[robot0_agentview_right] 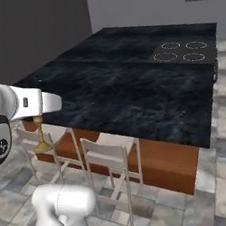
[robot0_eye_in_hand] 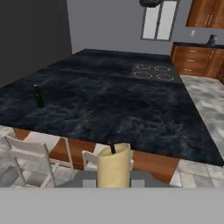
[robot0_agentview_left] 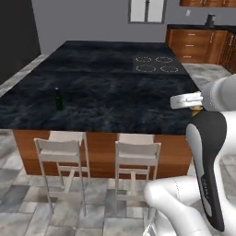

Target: Get the candle and the beer from the cabinet and move them to the dining counter.

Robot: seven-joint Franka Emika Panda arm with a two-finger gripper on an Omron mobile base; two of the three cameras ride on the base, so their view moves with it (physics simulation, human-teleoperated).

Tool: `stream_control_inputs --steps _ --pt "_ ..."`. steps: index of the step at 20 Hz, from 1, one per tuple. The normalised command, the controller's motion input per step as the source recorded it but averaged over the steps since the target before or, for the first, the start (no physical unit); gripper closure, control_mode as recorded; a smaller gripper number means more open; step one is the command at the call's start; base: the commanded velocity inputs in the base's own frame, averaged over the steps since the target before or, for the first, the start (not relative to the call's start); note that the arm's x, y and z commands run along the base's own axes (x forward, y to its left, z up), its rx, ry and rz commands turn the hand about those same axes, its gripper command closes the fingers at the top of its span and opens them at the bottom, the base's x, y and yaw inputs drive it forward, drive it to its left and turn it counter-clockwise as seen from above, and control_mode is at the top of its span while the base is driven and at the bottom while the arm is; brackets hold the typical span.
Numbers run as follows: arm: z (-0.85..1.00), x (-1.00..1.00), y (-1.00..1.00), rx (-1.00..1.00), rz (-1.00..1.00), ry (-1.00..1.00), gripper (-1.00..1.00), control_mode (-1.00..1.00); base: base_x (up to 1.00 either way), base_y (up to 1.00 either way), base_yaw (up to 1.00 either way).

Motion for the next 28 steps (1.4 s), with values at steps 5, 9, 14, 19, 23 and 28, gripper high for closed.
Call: stream_control_inputs --steps 5,9,14,19,23,28 --pt "0.00 0.00 0.00 0.00 0.00 0.00 1.00 1.00 0.22 1.00 -0.49" --pt "0.00 0.00 0.00 0.00 0.00 0.00 1.00 1.00 0.12 0.87 -0.43" --pt "0.00 0.00 0.00 0.00 0.00 0.00 1.00 1.00 0.04 0.18 -0.24" --pt "0.00 0.00 0.00 0.00 0.00 0.00 1.00 1.00 0.21 0.25 -0.18" --pt "0.00 0.00 0.00 0.00 0.00 0.00 1.00 1.00 0.53 0.51 -0.20" --pt "0.00 0.00 0.00 0.00 0.00 0.00 1.00 1.00 0.52 0.21 -0.02"
